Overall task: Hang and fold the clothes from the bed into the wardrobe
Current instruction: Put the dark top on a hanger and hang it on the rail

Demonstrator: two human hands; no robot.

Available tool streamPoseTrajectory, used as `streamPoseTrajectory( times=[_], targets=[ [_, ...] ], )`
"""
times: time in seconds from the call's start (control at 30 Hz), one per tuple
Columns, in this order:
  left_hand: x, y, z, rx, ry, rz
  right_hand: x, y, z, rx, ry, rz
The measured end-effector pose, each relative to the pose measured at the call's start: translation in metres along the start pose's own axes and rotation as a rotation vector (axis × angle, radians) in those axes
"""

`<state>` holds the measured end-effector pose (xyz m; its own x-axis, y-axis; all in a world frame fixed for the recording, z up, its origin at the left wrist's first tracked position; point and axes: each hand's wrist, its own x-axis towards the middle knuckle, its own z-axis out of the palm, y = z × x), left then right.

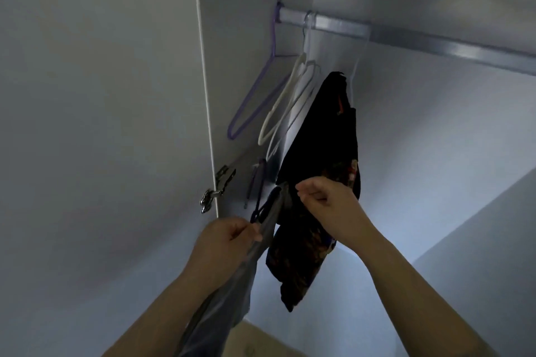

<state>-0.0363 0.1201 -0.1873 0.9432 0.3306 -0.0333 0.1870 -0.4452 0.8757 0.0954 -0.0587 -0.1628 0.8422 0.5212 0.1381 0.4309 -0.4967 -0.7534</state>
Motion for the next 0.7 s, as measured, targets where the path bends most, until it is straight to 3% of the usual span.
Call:
streamPoseTrajectory(
  times=[0.47,0.7],
  targets=[
    [-0.148,0.001,0.039,0.083,-0.116,-0.070,-0.167,0.028,0.001,0.180,-0.096,0.096],
    [-0.190,0.038,0.059,0.248,-0.305,0.066,-0.247,0.037,-0.011,0.150,-0.019,0.029]
  ],
)
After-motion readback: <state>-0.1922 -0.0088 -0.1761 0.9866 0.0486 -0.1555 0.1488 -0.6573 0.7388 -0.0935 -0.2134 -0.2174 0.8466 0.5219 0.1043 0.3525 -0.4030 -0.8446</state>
